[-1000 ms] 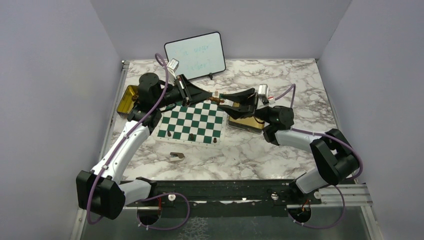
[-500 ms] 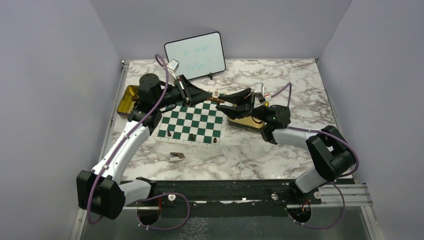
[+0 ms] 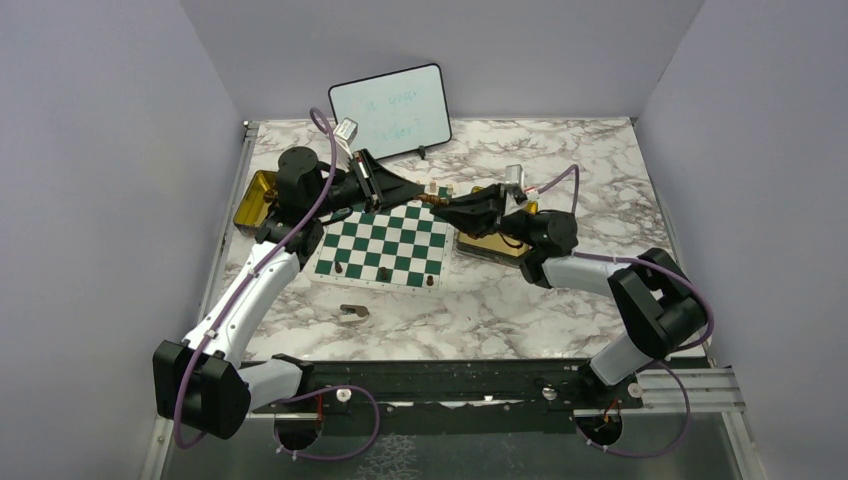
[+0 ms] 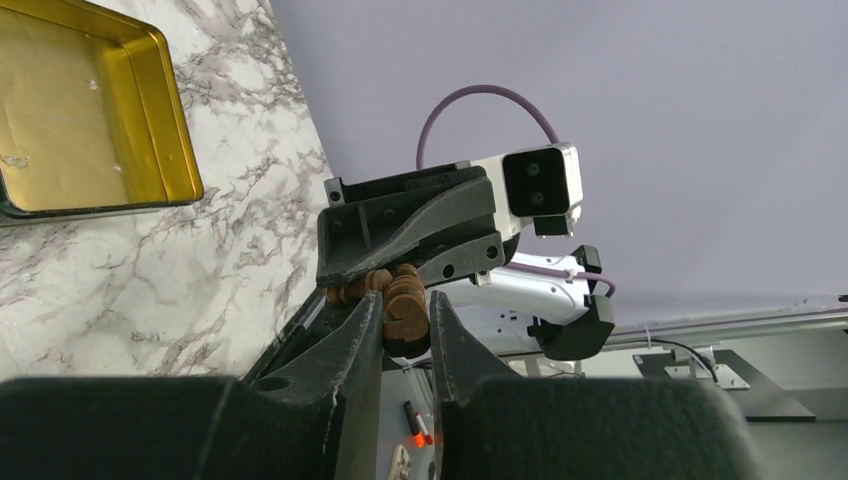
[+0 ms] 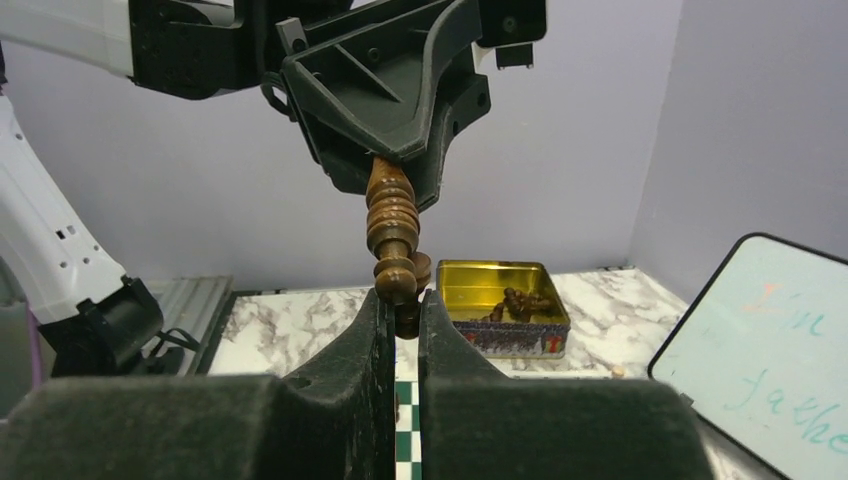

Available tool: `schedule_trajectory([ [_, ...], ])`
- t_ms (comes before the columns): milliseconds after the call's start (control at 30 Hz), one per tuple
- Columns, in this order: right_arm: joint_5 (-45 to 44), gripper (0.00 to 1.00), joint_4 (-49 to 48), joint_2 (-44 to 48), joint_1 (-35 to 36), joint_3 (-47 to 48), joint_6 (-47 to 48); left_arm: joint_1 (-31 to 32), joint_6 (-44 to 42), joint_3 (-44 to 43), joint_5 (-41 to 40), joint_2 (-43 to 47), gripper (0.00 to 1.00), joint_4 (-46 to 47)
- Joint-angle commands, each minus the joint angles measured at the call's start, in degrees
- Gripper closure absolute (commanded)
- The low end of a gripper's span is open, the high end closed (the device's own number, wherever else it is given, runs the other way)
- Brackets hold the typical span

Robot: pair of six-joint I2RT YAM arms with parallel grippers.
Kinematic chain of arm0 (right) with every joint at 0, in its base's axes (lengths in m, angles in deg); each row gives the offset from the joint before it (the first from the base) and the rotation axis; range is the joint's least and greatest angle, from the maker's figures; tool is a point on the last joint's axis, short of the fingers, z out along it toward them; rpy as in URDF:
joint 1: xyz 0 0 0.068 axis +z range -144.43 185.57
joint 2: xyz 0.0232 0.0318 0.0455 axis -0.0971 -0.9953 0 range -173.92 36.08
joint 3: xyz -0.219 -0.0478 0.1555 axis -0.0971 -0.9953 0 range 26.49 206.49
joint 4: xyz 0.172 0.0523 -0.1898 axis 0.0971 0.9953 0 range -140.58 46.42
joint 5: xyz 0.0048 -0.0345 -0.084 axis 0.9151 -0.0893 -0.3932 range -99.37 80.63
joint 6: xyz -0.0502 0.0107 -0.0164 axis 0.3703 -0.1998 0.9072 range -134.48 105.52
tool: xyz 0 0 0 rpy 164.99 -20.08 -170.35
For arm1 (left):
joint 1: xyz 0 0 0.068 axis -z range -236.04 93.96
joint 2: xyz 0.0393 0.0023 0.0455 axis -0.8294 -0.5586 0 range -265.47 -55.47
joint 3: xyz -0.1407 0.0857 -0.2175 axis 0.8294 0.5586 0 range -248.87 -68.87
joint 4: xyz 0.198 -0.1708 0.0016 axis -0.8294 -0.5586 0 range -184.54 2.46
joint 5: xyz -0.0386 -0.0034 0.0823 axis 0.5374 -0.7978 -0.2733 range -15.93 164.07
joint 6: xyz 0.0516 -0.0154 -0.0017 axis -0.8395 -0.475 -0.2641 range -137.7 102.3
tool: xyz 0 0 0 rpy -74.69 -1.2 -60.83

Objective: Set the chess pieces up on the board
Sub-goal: Pick up the chess piece.

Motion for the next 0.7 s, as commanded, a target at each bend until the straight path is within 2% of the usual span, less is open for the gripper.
schedule_trajectory([
  [0,-0.8,0.97,-12.1,-0.1,0.3,-1.2,-0.6,0.3,-1.3,0.5,-1.0,0.8,0.84,1.3],
  [233,-4.1,0.99,-10.6,1.9,0.3,-10.1,-1.3,0.3,-13.2,-6.2,-7.2,-1.9,0.84,-9.3],
  [333,-5.1,0.99,-3.1,6.0,0.3,-13.2,1.5,0.2,-21.0,-9.6,-12.9,-3.1,0.84,-16.0],
  [400,-5.8,0.99,12.3,11.1,0.3,-12.4,5.5,0.1,-27.5,-12.3,-18.7,-4.5,0.84,-21.9],
  [467,-8.6,0.98,37.4,16.5,0.5,-7.1,11.5,-0.3,-33.0,-14.2,-24.7,-5.9,0.84,-26.9],
  [533,-12.7,0.99,57.6,18.8,0.7,-0.9,16.9,-1.9,-36.3,-14.3,-28.0,-6.9,0.84,-29.5],
  [667,-21.7,0.99,83.6,19.5,1.0,8.5,24.0,-5.9,-38.4,-11.0,-31.4,-7.1,0.84,-29.9],
])
